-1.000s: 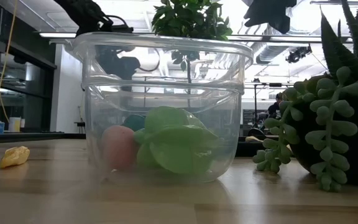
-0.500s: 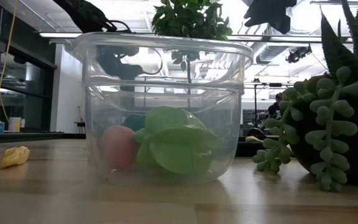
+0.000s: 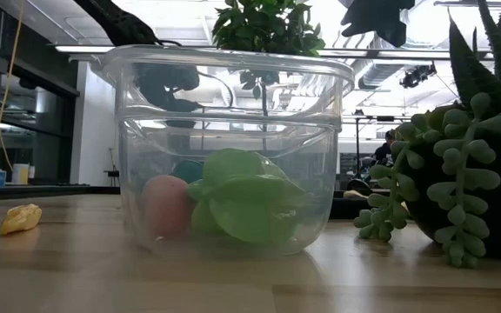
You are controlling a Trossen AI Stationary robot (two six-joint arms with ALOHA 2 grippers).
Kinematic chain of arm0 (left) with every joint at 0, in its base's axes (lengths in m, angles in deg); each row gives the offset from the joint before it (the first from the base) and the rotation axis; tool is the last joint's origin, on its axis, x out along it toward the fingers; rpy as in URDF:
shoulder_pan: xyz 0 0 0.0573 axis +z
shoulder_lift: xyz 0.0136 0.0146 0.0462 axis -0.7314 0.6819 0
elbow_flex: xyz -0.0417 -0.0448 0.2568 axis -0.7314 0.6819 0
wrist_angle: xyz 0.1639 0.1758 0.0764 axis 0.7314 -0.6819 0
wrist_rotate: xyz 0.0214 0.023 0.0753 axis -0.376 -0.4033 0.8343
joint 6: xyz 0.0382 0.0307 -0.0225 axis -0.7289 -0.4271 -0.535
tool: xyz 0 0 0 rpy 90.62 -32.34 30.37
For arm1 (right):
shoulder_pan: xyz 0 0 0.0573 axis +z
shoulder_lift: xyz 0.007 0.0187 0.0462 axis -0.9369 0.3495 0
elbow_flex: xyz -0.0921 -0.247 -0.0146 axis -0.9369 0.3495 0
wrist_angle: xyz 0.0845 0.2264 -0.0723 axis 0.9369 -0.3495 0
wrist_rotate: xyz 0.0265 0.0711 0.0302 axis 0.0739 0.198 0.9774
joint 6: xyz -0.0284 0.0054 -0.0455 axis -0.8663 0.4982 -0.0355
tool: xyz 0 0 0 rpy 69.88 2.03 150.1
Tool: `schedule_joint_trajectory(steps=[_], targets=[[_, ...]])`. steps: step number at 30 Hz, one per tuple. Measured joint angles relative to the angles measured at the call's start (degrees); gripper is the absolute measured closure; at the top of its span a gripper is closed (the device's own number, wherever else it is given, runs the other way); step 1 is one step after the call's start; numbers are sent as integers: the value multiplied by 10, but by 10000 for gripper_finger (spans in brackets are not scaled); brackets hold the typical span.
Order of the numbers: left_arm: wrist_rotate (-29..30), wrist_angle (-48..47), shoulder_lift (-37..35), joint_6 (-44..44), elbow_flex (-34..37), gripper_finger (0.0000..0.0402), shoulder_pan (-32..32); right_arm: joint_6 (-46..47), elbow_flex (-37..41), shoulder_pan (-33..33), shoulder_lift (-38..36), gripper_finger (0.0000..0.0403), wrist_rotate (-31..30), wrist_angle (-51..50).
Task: Pick and placing Produce into tupperware
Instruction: Put the watermelon into the bin
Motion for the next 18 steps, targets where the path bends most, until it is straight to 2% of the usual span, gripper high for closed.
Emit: schedule_joint_trajectory(steps=[18], targets=[[0, 41, 7, -3, 0, 21, 0, 0, 0, 0, 0, 320, -1, 0]])
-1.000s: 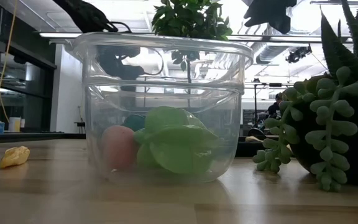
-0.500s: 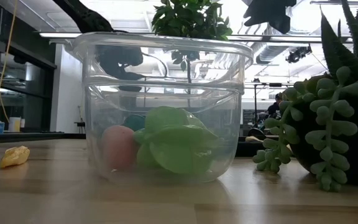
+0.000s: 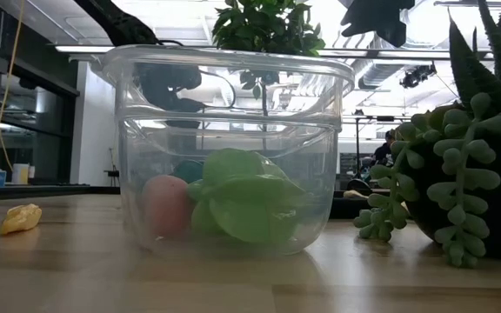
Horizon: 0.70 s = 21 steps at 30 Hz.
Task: Pick and placing Produce into tupperware
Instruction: Put the watermelon into the bin
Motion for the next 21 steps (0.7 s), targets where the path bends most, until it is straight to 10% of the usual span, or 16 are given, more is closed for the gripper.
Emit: schedule_joint_trajectory(steps=[21], targets=[[-12, -2, 34, -15, 0, 21, 0, 2, 0, 0, 0, 320, -3, 1]])
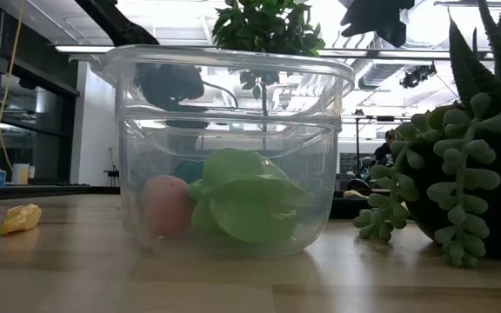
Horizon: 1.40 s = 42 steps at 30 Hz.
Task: Pick and placing Produce into tupperware
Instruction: Put the watermelon into the bin
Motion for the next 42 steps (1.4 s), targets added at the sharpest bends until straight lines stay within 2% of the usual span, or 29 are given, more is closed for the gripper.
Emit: schedule_joint_trajectory(steps=[21, 42], targets=[[-17, 27, 32, -9, 0, 21, 0, 0, 0, 0, 0, 320, -16, 0], [-18, 46, 33, -10, 0, 21, 0, 2, 0, 0, 0, 320, -16, 0]])
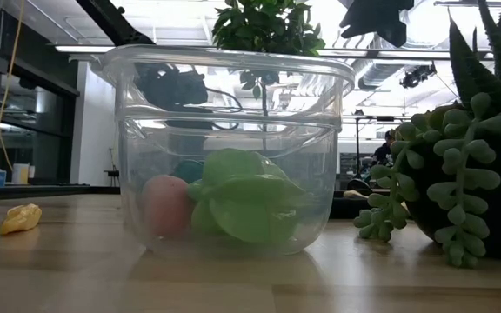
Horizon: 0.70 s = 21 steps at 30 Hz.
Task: Pick and placing Produce into tupperware
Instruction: Put the watermelon into the bin
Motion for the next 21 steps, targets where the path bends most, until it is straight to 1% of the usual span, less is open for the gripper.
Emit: schedule_joint_trajectory(steps=[21], targets=[[0, -1, 0, 0, 0, 21, 0, -2, 0, 0, 0, 320, -6, 0]])
